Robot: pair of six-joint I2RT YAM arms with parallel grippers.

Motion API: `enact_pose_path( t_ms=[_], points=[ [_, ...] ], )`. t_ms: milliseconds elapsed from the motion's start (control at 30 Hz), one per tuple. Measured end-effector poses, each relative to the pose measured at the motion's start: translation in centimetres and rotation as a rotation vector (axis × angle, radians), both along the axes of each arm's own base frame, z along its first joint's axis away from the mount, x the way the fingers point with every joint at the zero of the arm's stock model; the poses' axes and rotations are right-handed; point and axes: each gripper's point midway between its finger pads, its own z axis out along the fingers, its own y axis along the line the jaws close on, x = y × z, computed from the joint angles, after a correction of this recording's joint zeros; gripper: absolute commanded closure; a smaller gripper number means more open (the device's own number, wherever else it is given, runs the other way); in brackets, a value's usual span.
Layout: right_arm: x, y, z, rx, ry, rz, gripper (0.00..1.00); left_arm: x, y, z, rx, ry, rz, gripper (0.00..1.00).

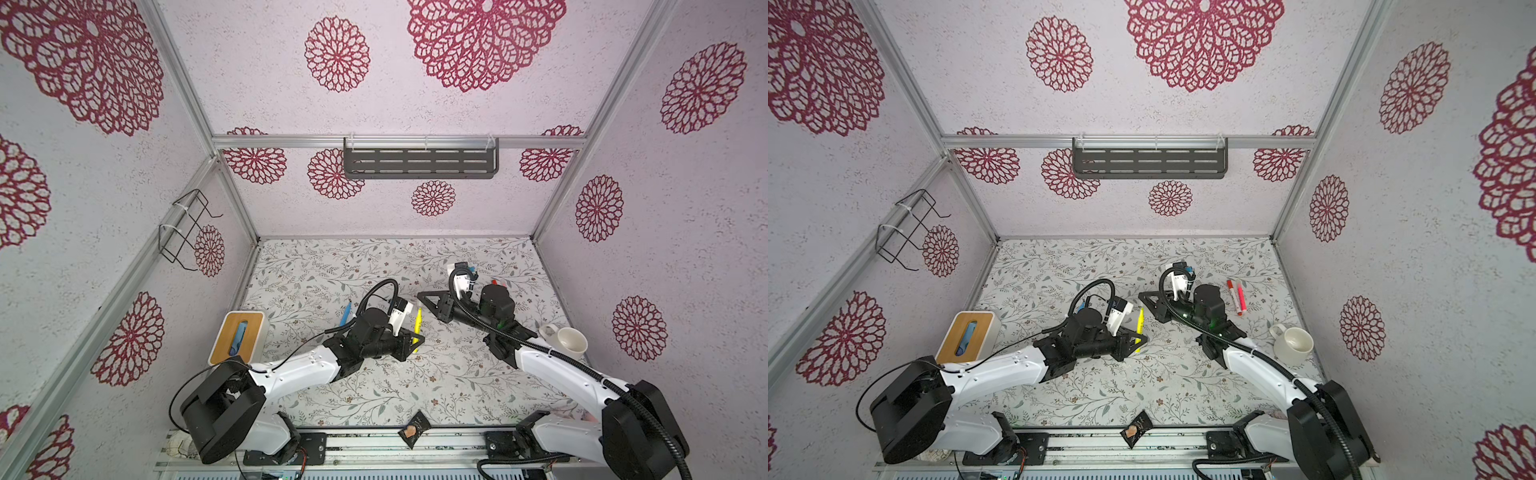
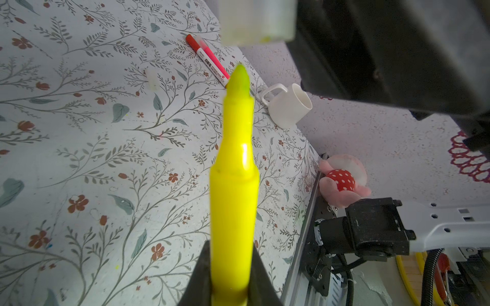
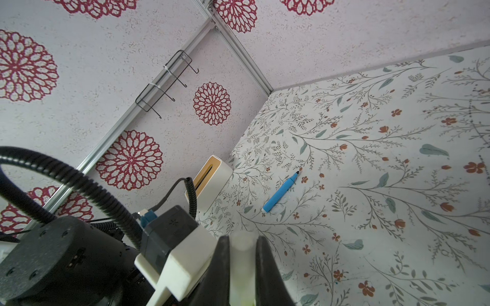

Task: Insert the pens into the pen caps
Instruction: 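Carry the cap over the highlighter tip and push it down with the right gripper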

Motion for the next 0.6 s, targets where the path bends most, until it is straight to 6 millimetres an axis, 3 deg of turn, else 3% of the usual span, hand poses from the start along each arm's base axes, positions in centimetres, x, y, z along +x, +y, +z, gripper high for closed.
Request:
enact_pose_path(
  t_ms=[600],
  points=[
    [-0.45,0.28,-0.58,-0.005,0.008,0.011,0.88,-0.08,0.26,0.67,-0.002,-0.016,0.004,1.00]
  ],
)
